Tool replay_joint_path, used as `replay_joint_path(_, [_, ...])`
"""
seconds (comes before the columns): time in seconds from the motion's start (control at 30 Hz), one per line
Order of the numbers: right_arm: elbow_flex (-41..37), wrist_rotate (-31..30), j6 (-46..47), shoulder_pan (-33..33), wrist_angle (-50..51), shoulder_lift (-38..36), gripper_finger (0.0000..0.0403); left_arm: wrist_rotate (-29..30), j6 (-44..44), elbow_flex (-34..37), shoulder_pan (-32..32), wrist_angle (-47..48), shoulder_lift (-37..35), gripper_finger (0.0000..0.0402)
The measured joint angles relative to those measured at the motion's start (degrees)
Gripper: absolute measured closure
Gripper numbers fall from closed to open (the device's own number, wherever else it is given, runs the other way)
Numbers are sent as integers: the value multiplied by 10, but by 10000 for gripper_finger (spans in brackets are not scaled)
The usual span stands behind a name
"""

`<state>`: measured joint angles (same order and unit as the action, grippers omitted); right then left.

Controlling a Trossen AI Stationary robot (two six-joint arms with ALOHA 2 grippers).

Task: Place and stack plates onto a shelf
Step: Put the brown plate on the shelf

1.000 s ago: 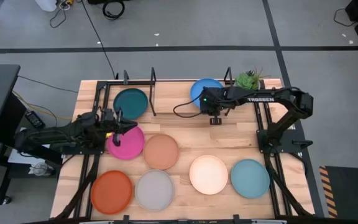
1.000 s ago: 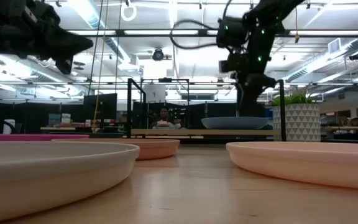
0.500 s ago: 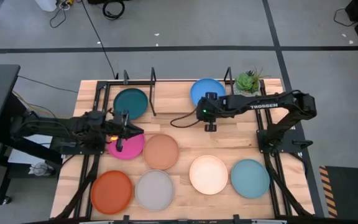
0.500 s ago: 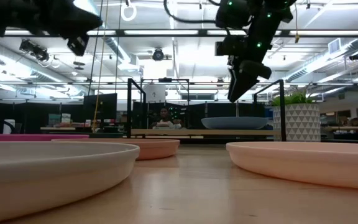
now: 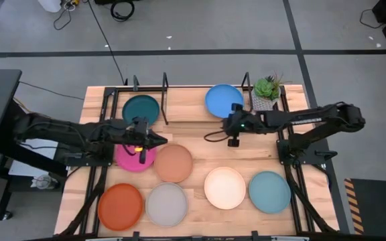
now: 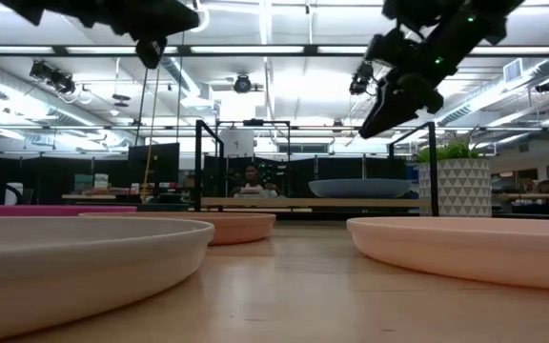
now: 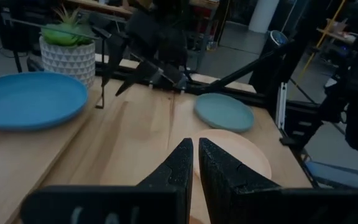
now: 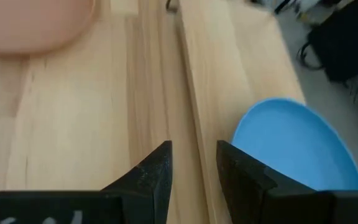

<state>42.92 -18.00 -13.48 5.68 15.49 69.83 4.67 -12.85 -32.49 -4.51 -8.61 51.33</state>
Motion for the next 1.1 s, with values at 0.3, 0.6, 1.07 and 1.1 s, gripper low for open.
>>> replay_joint_path(0.3, [-119,1,13,-24,-187,-73,273,0,-45,-76,-2,45,84,367])
replay_joint_path(0.6, [-247,22,-42,-35,-439,-72,273,2,-60,-121,-2,86,165,367])
replay_joint_path(1.07, [-346,73,-68,-35,-583,-72,273,108,-111,-277,-67,322,303,365])
replay_joint_path(1.1, [-351,73,-67,-35,-585,-72,273,121,-120,-284,-75,334,313,362])
